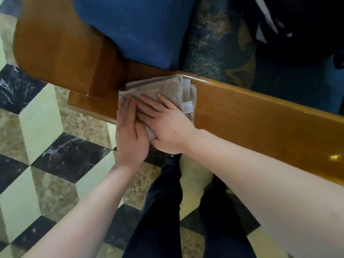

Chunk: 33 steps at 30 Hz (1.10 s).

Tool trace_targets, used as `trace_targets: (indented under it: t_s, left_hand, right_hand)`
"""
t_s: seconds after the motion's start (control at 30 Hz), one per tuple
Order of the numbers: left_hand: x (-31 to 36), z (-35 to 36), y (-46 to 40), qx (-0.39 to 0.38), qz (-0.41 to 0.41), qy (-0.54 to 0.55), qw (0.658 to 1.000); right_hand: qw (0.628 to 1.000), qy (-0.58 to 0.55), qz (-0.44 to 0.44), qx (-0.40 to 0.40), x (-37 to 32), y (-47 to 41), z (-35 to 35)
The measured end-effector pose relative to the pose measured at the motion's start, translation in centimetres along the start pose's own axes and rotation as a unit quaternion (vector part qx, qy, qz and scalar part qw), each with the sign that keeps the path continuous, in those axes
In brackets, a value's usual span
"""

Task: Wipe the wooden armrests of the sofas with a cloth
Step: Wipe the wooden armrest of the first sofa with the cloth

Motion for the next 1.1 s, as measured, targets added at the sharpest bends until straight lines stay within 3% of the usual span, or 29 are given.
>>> trace_targets:
  t_s: [0.1, 0.2, 0.4, 0.6, 0.77, 0.93, 1.0, 1.1]
  left_hand:
    - [4.9, 3.1, 2.9, 0.052, -0.066, 0.013, 0.996]
    - [10.7, 6.5, 5.9, 0.040, -0.046, -0.006, 0.998]
    - [23.4, 13.7, 13.0, -0.040, 0.086, -0.031, 0.995]
    - [32.0, 19.2, 20.0, -0.104, 0.224, -0.069, 0.967]
    - [36.1, 22.0, 23.3, -0.151, 0.345, -0.101, 0.921]
    - [35.8, 20.1, 22.4, -0.226, 0.450, -0.084, 0.860]
    - [34.0, 17.9, 21.1, -0.223, 0.412, -0.062, 0.881]
    - [29.1, 13.9, 19.4, -0.229, 0.233, -0.062, 0.943]
  right_hand:
    - [0.998, 0.010, -0.046, -0.052, 3.0, 3.0, -2.2]
    - [0.998, 0.022, -0.030, -0.058, 6.6, 9.3, -3.8]
    - [0.996, 0.031, 0.074, 0.035, 12.7, 26.3, -6.0]
    - [0.976, 0.037, 0.199, 0.082, 15.7, 40.2, -6.1]
    - [0.935, 0.002, 0.319, 0.156, 15.7, 47.3, -5.0]
    - [0.852, -0.021, 0.473, 0.223, 11.2, 46.5, -2.7]
    - [0.815, -0.024, 0.528, 0.240, 9.5, 43.6, -2.4]
    - [0.764, -0.091, 0.585, 0.257, 7.2, 38.7, -2.4]
Point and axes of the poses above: each hand's wrist, its own y-axis away from the middle knuckle, its own z-axis out of the palm, x = y × z, the point moved 2 cm from there along -y, towards the middle knuckle, and after that the axes turned 13 degrees about -y, right-handed, at the moved point
